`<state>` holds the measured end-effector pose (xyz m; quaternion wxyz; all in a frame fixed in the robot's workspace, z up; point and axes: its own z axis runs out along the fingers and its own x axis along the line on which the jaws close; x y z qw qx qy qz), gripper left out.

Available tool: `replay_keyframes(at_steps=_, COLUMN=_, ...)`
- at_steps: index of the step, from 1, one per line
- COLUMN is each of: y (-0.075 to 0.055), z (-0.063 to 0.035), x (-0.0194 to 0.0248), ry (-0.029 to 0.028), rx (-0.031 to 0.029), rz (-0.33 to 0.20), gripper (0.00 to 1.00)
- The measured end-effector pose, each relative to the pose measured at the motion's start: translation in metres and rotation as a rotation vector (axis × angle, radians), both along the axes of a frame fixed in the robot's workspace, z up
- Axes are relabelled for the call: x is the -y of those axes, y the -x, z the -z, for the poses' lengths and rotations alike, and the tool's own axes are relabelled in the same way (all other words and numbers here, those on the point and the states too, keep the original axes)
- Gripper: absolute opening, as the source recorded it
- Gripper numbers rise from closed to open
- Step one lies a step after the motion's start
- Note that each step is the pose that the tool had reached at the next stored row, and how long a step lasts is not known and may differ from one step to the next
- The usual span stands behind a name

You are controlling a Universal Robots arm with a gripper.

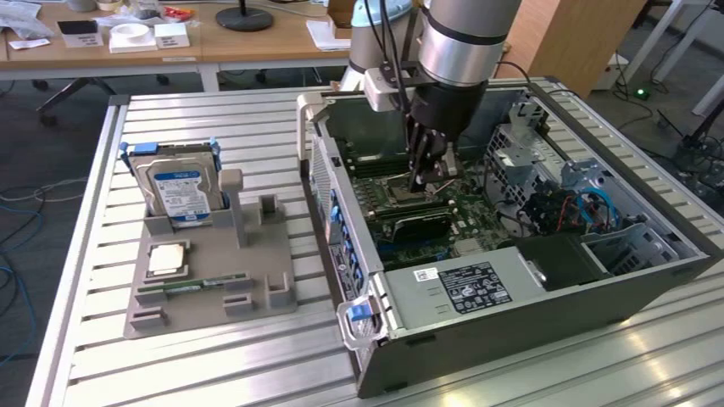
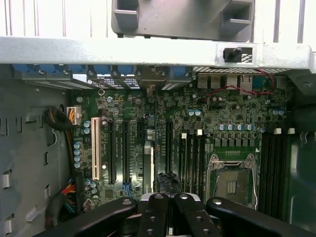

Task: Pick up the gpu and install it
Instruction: 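Press down on the gpu until it lock into place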

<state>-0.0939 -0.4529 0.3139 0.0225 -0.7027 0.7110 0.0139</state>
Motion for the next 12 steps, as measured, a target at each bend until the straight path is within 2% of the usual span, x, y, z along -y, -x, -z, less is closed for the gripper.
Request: replay_keyframes(at_steps=12, y=-0.0001, z=0.0005, x=-0.0002, ry=0.0, rx=0.0, rz=0.0, gripper=0.11)
